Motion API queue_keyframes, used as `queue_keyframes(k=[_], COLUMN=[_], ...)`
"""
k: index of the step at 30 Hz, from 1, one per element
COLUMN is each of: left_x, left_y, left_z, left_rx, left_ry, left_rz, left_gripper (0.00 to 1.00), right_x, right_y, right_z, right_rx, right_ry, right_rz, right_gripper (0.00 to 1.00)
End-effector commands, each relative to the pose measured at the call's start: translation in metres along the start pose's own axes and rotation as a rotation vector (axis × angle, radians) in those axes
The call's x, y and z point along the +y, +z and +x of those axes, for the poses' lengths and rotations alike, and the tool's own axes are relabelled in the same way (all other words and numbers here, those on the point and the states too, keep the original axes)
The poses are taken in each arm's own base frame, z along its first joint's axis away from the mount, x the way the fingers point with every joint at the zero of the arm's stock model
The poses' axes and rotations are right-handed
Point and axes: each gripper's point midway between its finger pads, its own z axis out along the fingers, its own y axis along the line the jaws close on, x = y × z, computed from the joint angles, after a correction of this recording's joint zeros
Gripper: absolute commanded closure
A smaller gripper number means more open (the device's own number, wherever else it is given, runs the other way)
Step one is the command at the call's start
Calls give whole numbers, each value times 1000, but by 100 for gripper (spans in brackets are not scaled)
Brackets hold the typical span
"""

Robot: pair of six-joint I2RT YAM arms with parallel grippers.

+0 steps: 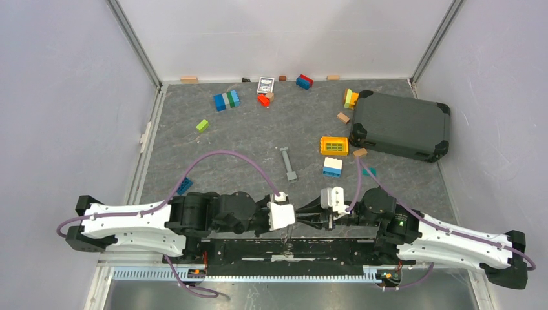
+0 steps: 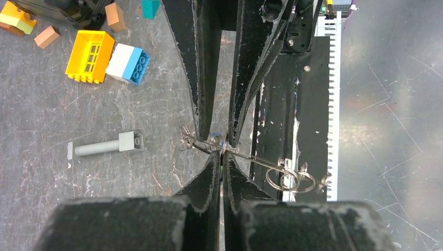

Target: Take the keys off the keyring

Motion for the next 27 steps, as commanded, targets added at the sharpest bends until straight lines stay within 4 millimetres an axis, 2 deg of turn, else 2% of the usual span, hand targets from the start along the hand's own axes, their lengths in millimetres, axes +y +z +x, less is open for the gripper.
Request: queue_keyframes(k=[1, 8, 16, 22, 27], left_x=[7, 11, 9, 10, 10], left_y=[-10, -12, -9, -9, -10], left_z=[-23, -21, -20, -21, -22], left_rx=[-52, 7, 34, 32, 28], left_ry=[36, 68, 85, 86, 83], left_rz=[-13, -17, -6, -7, -7], left_gripper=[98, 98, 98, 98, 98], right_x=[-1, -2, -2, -2, -1], right_y=[0, 3, 7, 9, 10], right_z=[-14, -13, -12, -9, -6], right_rx=[-42, -46, -60, -52, -42], right_ry=[-12, -9, 4, 8, 12], right_rz=[5, 5, 3, 2, -1], right_gripper=[76, 68, 69, 79, 75])
